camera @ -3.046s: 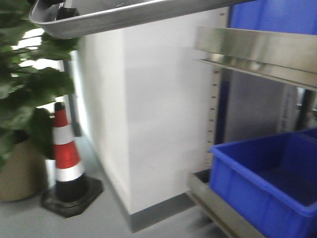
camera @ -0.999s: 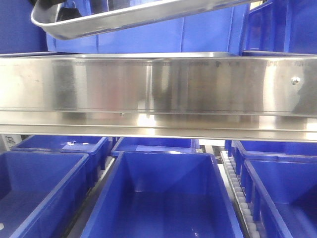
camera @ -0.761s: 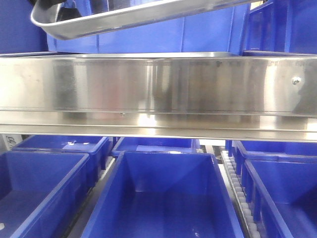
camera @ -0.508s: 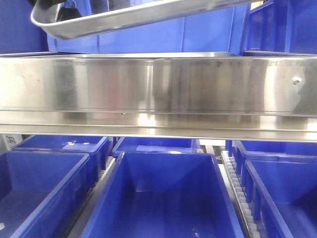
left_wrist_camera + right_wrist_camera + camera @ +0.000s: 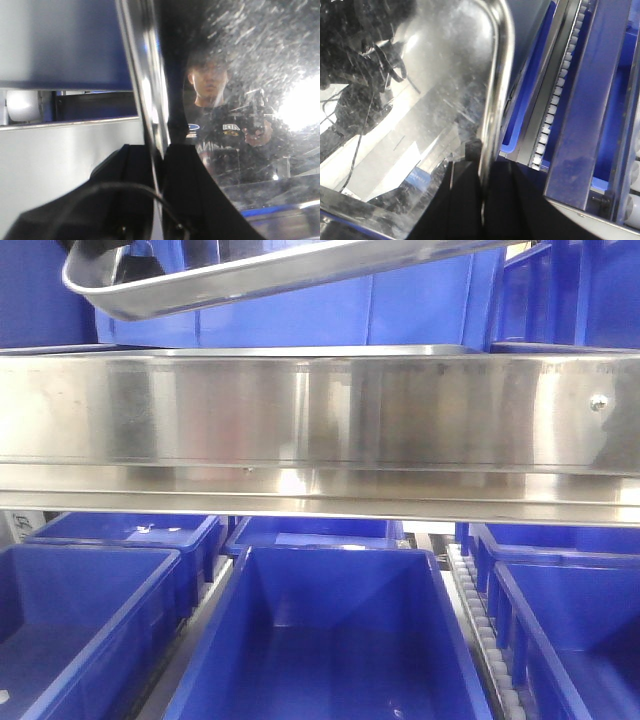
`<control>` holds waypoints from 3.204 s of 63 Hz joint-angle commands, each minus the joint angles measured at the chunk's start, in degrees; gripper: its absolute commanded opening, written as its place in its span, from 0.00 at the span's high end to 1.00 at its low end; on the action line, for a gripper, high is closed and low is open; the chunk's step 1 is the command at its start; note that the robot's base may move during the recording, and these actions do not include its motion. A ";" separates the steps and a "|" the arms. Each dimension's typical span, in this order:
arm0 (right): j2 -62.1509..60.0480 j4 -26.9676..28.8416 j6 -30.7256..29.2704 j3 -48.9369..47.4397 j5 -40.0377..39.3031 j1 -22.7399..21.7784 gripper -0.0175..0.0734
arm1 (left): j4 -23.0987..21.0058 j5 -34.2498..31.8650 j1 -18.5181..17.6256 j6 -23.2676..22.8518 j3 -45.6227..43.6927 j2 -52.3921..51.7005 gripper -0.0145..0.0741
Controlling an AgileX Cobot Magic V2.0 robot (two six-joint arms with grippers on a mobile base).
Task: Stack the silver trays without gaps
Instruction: 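Move the held tray with both grippers over the larger silver tray, then lower the tray into the larger tray and open both grippers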
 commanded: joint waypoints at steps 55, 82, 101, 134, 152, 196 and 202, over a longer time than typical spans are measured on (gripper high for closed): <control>6.14 7.16 1.59 -7.43 -12.66 -6.58 0.75 | 13.41 -15.98 0.76 1.61 -12.09 2.43 0.89; 16.83 8.12 1.22 -7.43 -17.80 -8.83 0.75 | 8.04 -16.03 7.05 1.61 -12.09 11.78 0.89; 18.82 7.84 1.22 -7.43 -17.92 -8.92 0.36 | 8.33 -16.03 7.06 2.17 -12.09 13.64 0.66; 13.05 6.15 0.89 -7.43 -16.92 -8.89 0.12 | 9.29 -10.83 6.10 4.75 -15.97 9.74 0.21; 0.57 5.16 -3.52 -5.85 -13.64 -8.00 0.59 | 13.25 -11.35 0.17 4.86 -14.77 -3.72 0.54; -51.80 5.11 -20.02 52.05 -43.43 -7.98 0.74 | 16.07 -40.36 -5.87 4.86 44.81 -58.55 0.89; -59.50 5.11 -20.47 60.29 -49.68 -7.98 0.74 | 16.28 -45.85 -5.87 5.26 51.43 -62.94 0.89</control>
